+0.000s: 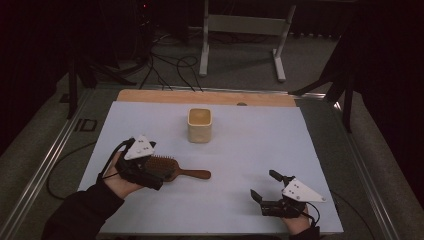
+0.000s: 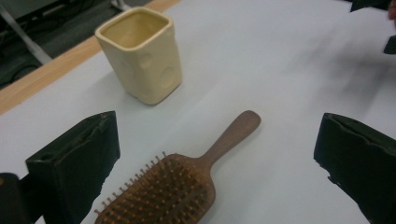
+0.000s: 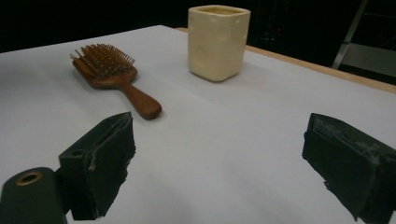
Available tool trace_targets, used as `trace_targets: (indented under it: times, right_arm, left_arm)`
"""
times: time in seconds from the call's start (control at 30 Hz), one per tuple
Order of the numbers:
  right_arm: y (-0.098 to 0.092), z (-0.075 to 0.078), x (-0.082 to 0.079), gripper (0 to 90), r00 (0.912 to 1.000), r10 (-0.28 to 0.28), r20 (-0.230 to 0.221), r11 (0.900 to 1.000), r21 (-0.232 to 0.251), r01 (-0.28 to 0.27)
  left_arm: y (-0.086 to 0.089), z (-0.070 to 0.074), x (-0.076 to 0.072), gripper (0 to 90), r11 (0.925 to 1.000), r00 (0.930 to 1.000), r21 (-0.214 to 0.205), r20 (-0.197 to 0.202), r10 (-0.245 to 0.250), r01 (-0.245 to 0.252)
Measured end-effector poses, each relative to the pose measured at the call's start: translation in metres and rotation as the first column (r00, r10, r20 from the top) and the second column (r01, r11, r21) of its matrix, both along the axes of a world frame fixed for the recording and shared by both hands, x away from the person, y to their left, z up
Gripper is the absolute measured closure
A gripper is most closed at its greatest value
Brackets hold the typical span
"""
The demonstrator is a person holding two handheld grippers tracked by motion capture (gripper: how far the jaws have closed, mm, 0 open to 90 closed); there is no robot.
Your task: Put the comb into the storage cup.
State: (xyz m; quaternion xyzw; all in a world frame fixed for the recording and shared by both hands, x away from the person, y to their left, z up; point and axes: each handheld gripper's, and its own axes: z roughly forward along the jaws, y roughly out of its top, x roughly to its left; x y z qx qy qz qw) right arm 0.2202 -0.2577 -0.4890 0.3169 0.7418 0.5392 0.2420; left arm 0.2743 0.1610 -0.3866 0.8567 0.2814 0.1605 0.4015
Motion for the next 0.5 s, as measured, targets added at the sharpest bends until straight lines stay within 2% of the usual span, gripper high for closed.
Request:
trace_targets:
  times: [0.03, 0.07, 0.1, 0.13, 0.17, 0.23, 0.5]
  right_arm:
    - [0.000, 0.000, 0.000, 9.1, 1.0000, 0.000, 0.000, 1.0000, 0.000, 0.000]
    - [0.002, -0.002, 0.001, 9.1, 0.9999, 0.008, -0.010, 1.0000, -0.004, -0.008]
    - [0.003, -0.003, 0.001, 9.1, 0.9999, 0.010, -0.003, 0.9995, -0.029, -0.010]
    - [0.003, -0.003, 0.001, 9.1, 1.0000, 0.008, -0.004, 0.9995, -0.030, -0.009]
    - [0.003, -0.003, 0.002, 9.1, 0.9999, 0.010, -0.007, 0.9998, -0.017, -0.010]
    - [0.002, -0.003, 0.001, 9.1, 1.0000, 0.000, -0.004, 1.0000, -0.003, 0.000]
    - [0.000, -0.003, 0.002, 9.1, 1.0000, 0.003, -0.004, 1.0000, -0.002, -0.003]
  left_arm:
    - [0.000, 0.000, 0.000, 1.2, 1.0000, 1.0000, 0.000, 0.000, 0.000, 0.000]
    - [-0.007, -0.004, 0.003, 1.3, 1.0000, 0.9999, 0.002, -0.008, -0.008, 0.008]
    - [-0.011, -0.006, 0.004, 1.4, 0.9998, 0.9997, 0.004, -0.020, -0.017, 0.017]
    - [-0.014, -0.008, 0.005, 1.4, 0.9999, 0.9997, 0.008, -0.019, -0.014, 0.014]
    - [-0.017, -0.010, 0.007, 2.0, 0.9995, 0.9990, 0.004, -0.032, -0.031, 0.031]
    - [-0.024, -0.013, 0.009, 2.2, 0.9993, 0.9991, 0.016, -0.028, -0.032, 0.033]
    - [-0.038, -0.019, 0.020, 6.7, 0.9992, 0.9971, 0.020, -0.068, -0.034, 0.036]
